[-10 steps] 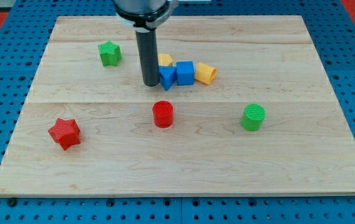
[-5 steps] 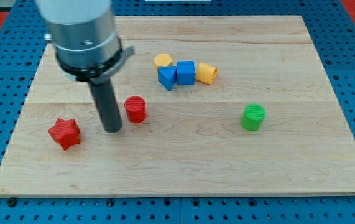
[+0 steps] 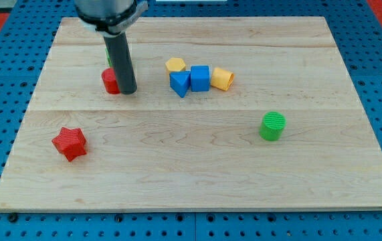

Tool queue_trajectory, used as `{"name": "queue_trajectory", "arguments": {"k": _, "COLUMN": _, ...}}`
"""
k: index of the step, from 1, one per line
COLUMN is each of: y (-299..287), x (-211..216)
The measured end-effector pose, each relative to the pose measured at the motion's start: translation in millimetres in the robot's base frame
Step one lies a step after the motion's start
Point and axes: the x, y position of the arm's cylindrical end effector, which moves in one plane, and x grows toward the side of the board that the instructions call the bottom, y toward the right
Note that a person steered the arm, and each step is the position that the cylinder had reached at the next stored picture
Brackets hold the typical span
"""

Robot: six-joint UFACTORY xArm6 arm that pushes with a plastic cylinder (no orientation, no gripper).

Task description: Push the green star and red circle together

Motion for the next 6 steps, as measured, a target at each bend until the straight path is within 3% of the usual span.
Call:
{"name": "queue_trajectory", "arguments": {"k": 2, "y": 9.9, "x": -52.5}}
{"name": "queue_trajectory", "arguments": {"k": 3, "y": -2.4, "x": -101.6}}
{"name": "queue_trajectory", "arguments": {"k": 4, "y": -34.0, "x": -99.9}}
{"name": "queue_trajectory", "arguments": {"k": 5, "y": 11.1, "x": -57.7}}
{"name": "queue_trajectory", "arguments": {"k": 6, "y": 0.7, "x": -27.9}}
